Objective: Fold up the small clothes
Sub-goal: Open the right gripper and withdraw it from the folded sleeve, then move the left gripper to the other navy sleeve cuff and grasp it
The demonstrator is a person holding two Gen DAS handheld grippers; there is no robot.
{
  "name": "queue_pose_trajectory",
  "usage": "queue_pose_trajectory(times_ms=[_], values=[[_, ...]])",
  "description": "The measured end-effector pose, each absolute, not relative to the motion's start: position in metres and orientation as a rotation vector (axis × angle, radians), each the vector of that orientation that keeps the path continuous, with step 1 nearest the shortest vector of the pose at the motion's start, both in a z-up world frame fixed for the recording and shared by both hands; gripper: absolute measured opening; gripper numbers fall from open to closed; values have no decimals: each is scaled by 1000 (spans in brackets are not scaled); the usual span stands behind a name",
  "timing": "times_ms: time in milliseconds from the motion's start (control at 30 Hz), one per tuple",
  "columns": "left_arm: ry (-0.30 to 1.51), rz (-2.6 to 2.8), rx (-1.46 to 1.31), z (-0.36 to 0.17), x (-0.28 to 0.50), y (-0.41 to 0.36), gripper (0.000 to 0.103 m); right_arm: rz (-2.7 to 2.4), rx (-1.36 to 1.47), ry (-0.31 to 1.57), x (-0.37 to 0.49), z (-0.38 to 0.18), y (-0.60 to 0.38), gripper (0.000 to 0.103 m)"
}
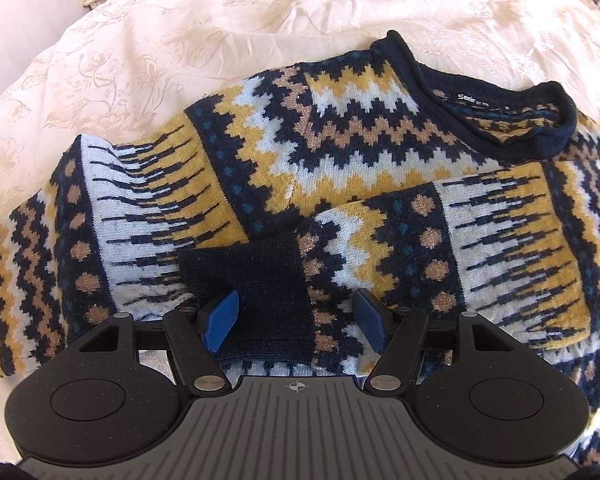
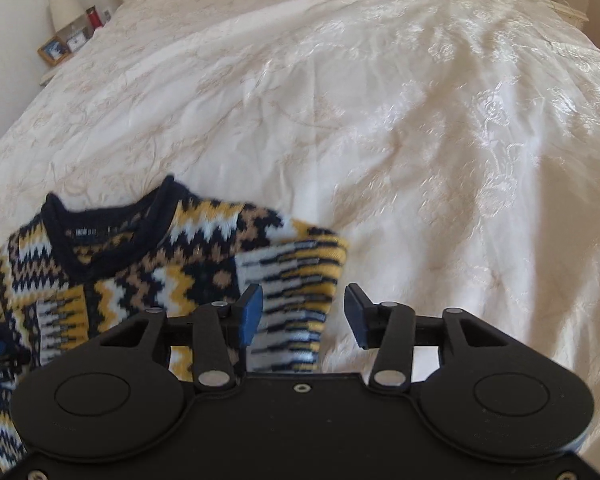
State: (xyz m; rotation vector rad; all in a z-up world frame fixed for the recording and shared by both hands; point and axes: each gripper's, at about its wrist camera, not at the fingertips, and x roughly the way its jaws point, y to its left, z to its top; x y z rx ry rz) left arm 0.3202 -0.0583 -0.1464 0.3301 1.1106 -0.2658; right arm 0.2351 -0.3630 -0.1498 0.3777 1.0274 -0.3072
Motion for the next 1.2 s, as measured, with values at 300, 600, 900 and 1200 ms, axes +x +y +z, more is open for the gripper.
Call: queue_pose_trajectory(times_ms=[300, 600, 900, 1200], values=[[1062, -281, 323, -149, 310, -53, 65, -480, 454, 1055, 208, -164, -372, 79], [1077, -335, 284, -136, 307, -44, 63, -413, 407, 884, 187, -102, -330, 101], [1036, -283, 130, -100, 263, 30, 63, -263, 396, 856, 167, -72, -265, 102], [1009, -29, 22, -72, 249, 149, 63, -165, 411, 891, 147, -69, -201, 102]])
